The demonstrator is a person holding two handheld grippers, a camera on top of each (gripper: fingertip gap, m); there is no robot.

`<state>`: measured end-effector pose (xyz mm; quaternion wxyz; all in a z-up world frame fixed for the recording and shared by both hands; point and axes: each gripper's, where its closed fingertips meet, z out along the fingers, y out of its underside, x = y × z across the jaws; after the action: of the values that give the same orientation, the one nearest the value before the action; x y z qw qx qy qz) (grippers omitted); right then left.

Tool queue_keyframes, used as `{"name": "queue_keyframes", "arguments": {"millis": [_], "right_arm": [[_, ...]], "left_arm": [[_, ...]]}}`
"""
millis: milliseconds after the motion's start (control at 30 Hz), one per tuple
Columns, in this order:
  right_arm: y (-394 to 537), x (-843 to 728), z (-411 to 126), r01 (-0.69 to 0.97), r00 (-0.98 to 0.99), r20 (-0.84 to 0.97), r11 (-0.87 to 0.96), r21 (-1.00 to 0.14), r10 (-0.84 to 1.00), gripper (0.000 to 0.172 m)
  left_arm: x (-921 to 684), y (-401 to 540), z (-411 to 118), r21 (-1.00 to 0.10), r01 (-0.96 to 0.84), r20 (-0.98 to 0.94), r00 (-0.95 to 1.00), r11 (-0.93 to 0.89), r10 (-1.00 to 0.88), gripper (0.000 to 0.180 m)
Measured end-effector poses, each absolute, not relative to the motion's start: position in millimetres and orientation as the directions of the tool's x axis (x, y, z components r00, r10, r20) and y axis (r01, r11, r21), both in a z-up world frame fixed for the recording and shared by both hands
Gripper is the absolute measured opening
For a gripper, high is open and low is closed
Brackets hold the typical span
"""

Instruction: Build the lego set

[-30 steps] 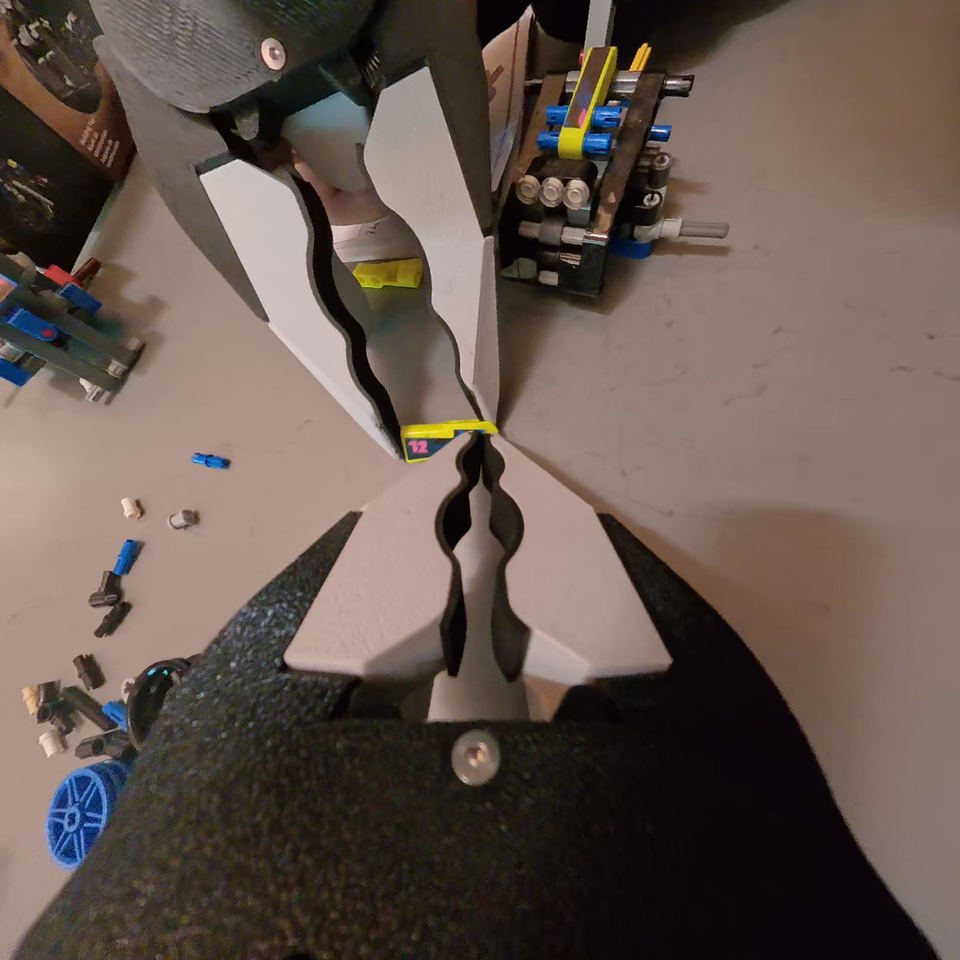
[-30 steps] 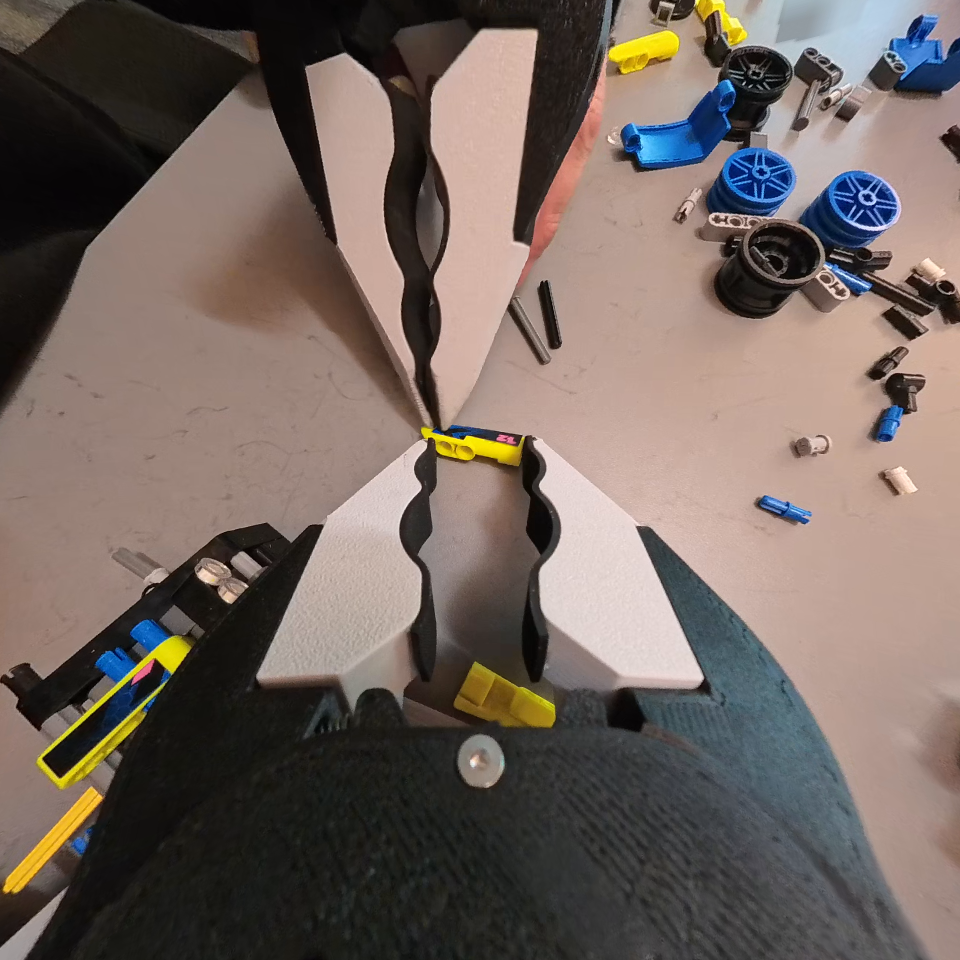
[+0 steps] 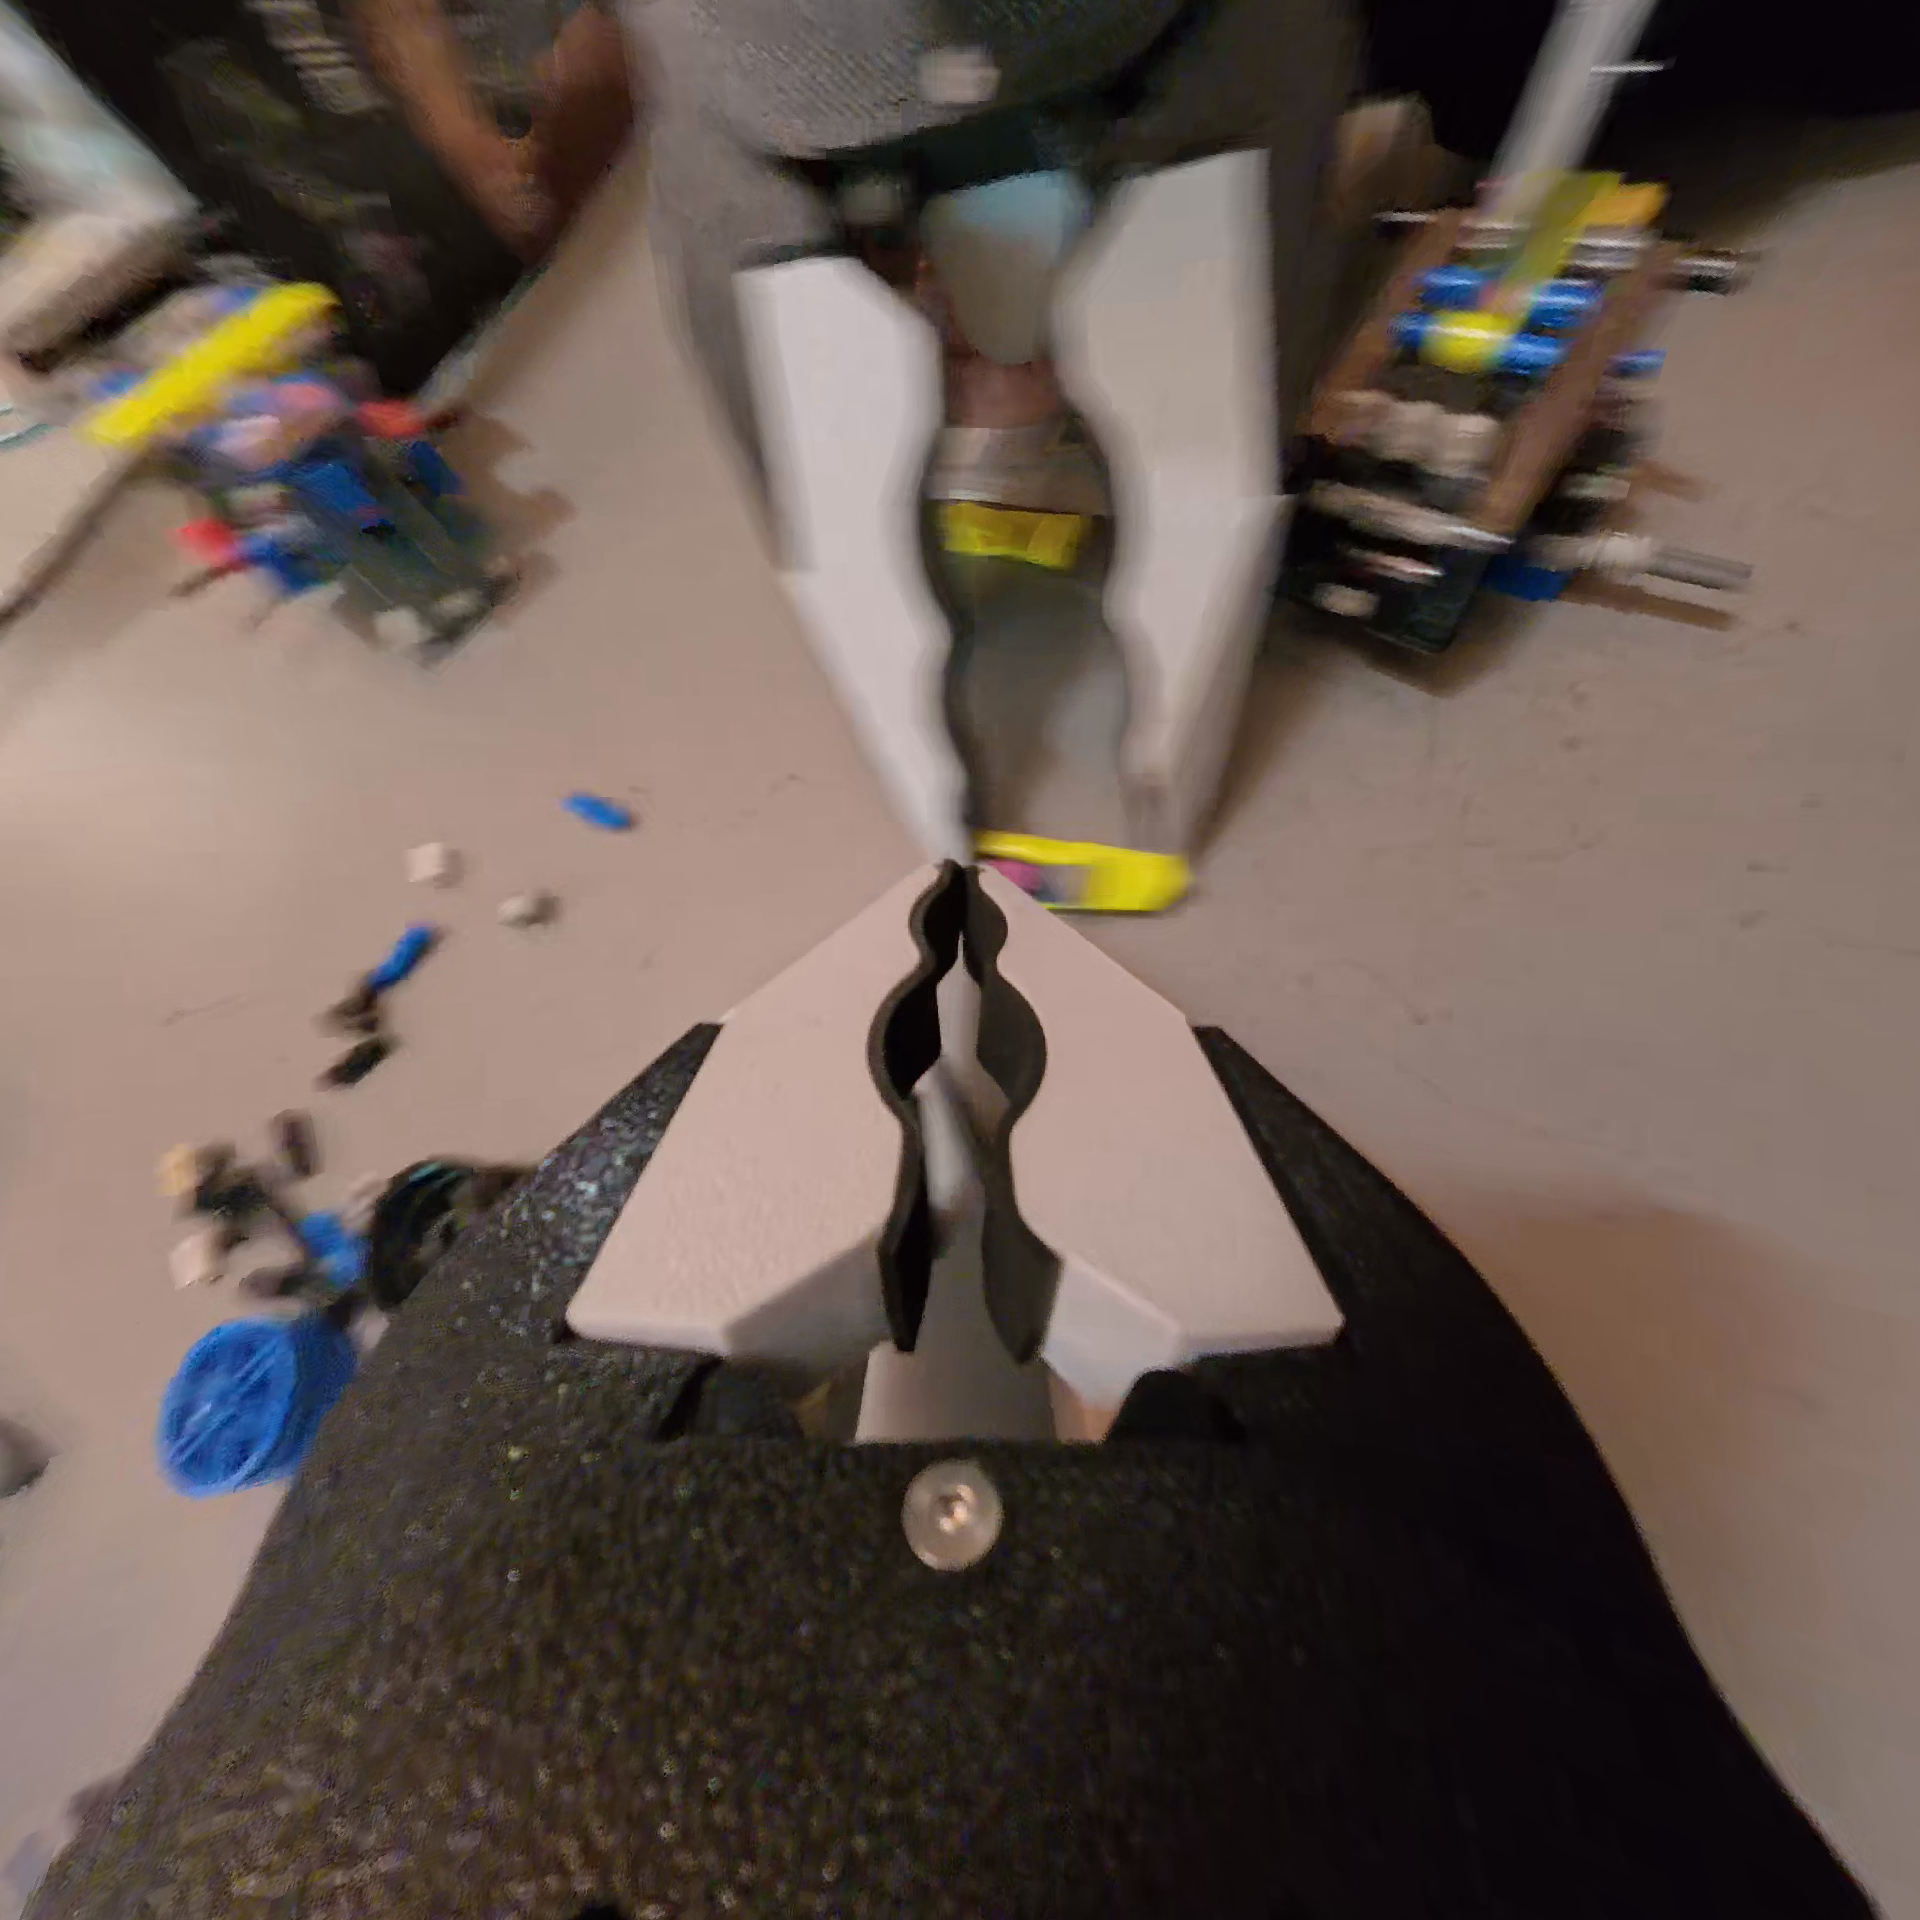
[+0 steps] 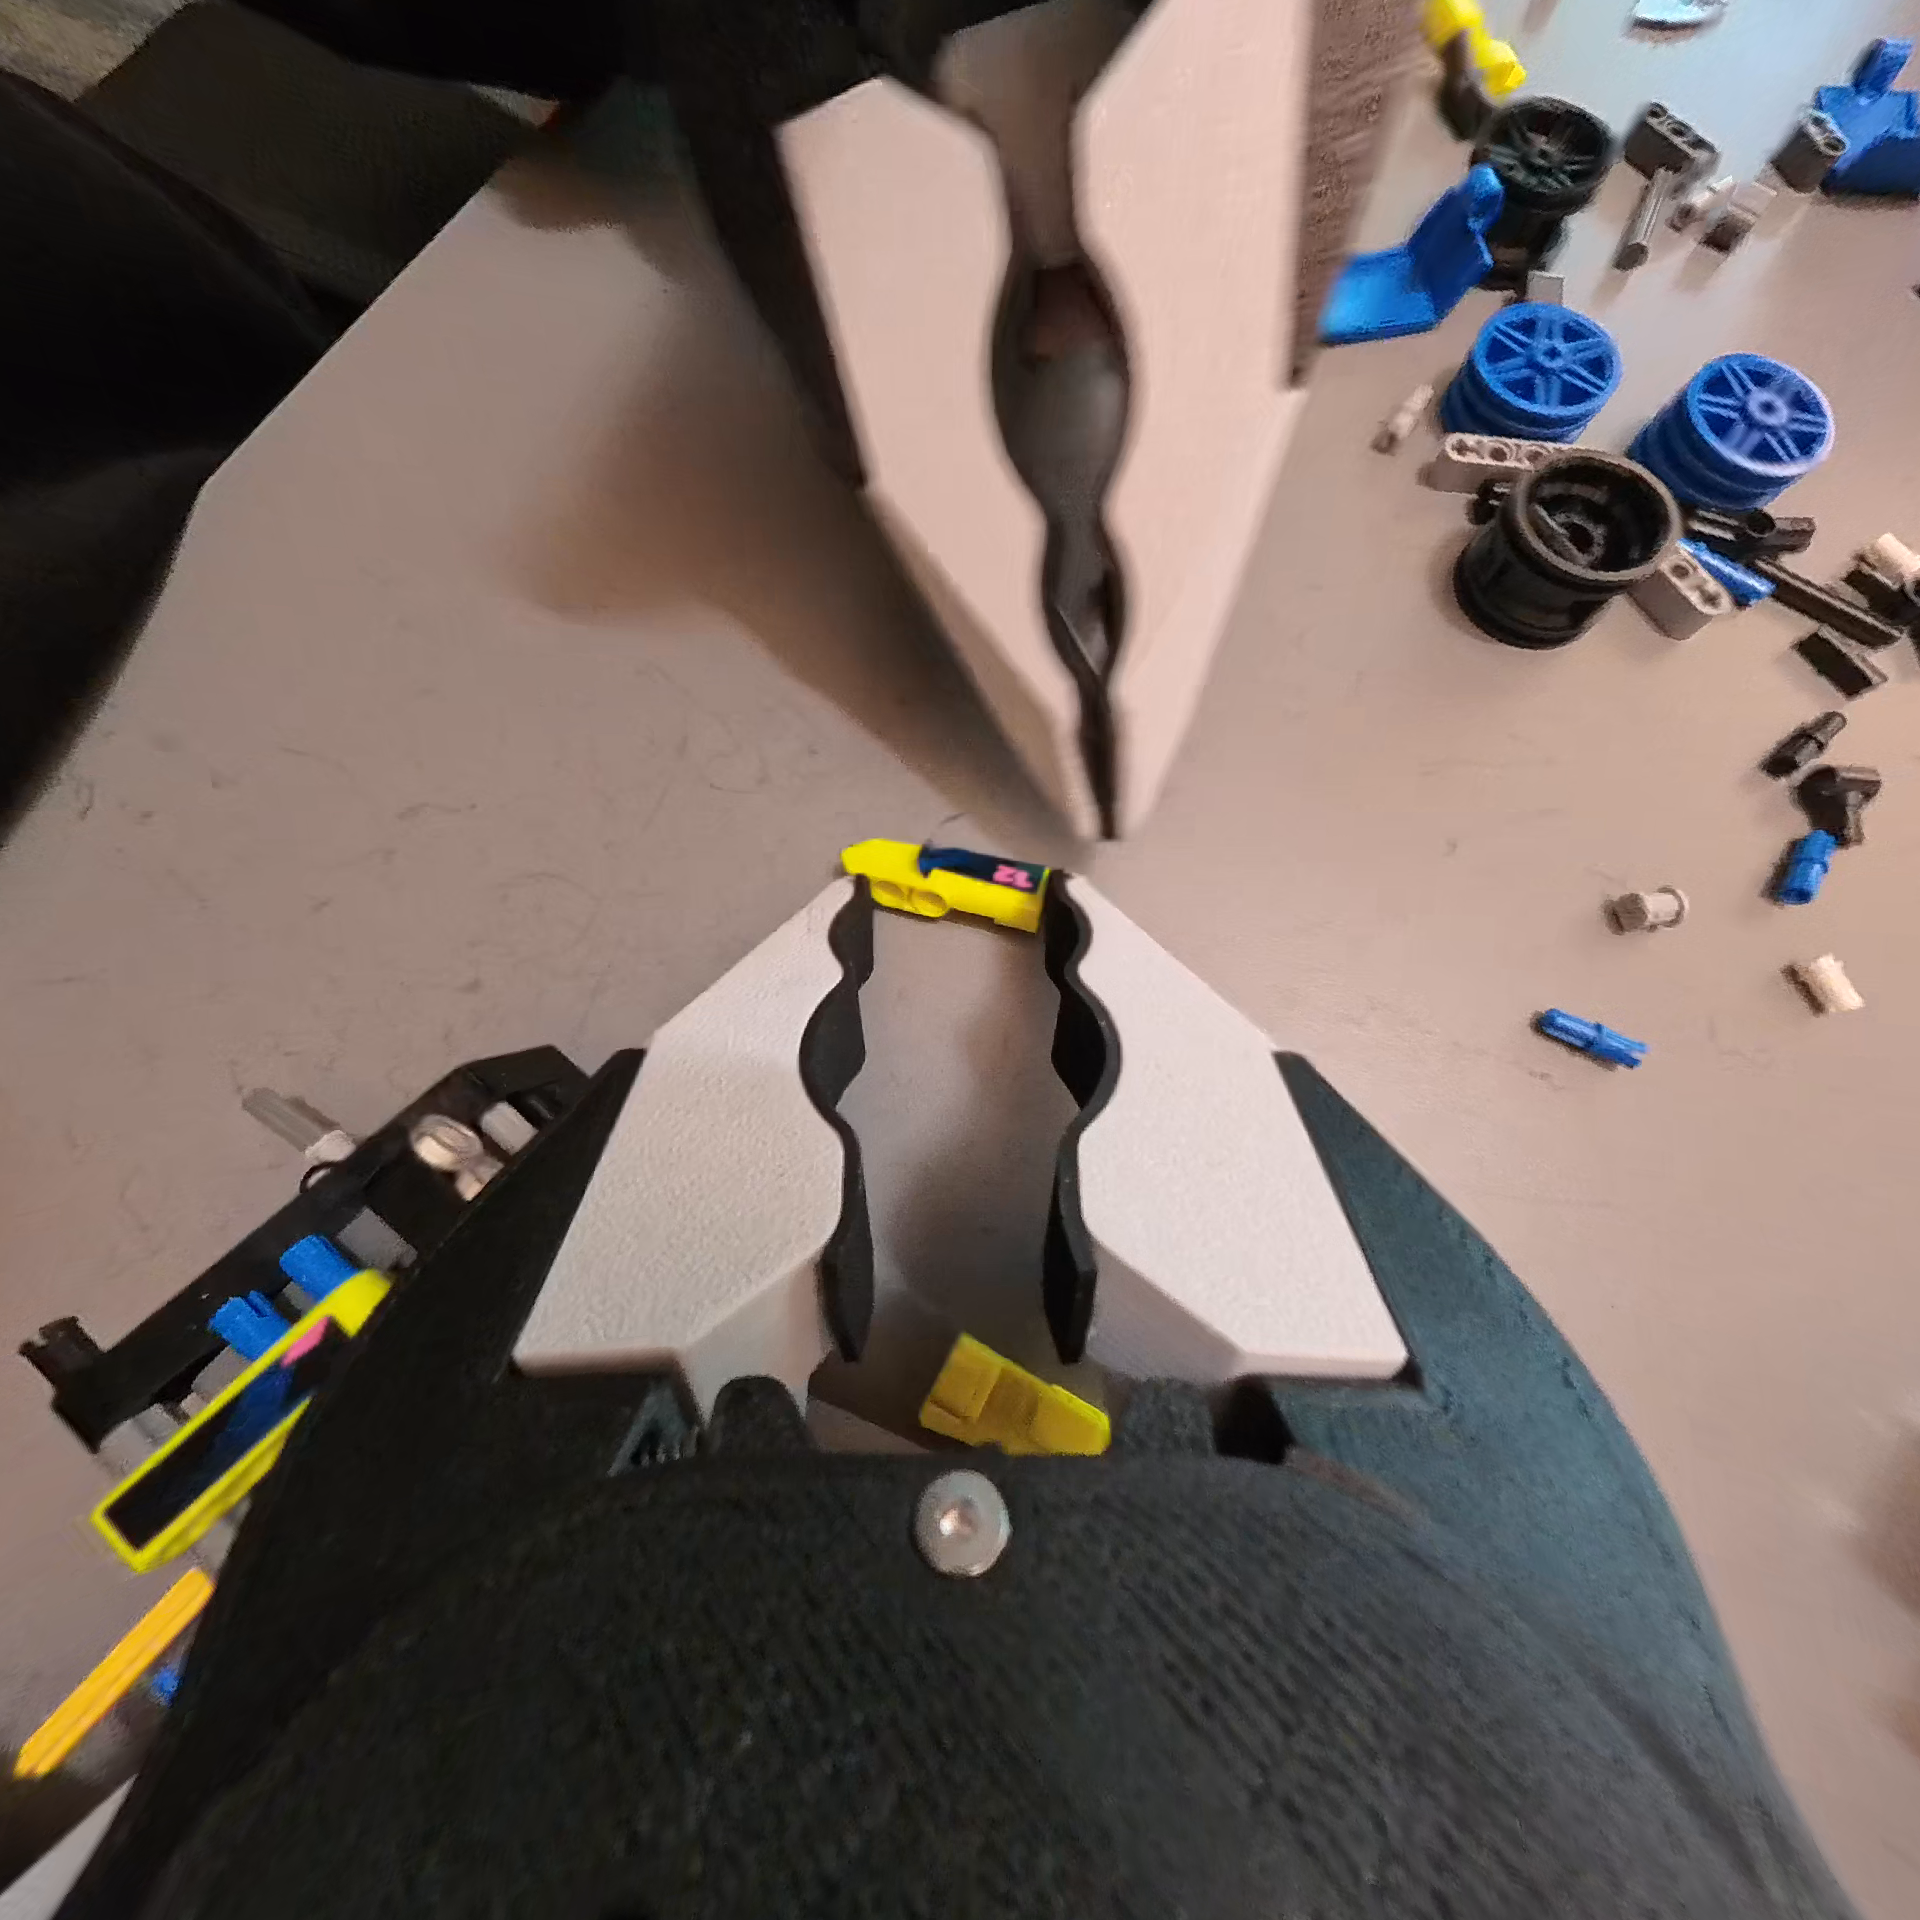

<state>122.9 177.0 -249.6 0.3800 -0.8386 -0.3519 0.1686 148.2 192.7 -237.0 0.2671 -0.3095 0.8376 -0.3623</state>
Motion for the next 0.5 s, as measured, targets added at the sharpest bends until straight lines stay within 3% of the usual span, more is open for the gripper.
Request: {"name": "queue_keyframes", "arguments": {"millis": [33,133,367,433,500], "right_arm": [[177,121,-249,0.470,0.691,-0.006,-0.456,-0.756,0.723,0.032],[178,120,-249,0.462,0.697,-0.012,-0.463,-0.756,0.717,0.032],[178,120,-249,0.455,0.699,-0.025,-0.471,-0.756,0.715,0.032],[178,120,-249,0.455,0.699,-0.025,-0.471,-0.756,0.715,0.032],[178,120,-249,0.455,0.699,-0.025,-0.471,-0.756,0.715,0.032]], "left_arm": [[152,200,-231,-0.787,-0.325,-0.226,-0.639,0.524,-0.735,0.000],[154,209,-215,-0.831,-0.314,-0.181,-0.627,0.459,-0.757,0.000],[120,180,-228,-0.784,-0.243,-0.185,-0.787,0.571,-0.589,0.000],[118,176,-233,-0.782,-0.253,-0.171,-0.792,0.570,-0.586,0.017],[117,174,-236,-0.788,-0.269,-0.142,-0.795,0.554,-0.590,0.020]]}}
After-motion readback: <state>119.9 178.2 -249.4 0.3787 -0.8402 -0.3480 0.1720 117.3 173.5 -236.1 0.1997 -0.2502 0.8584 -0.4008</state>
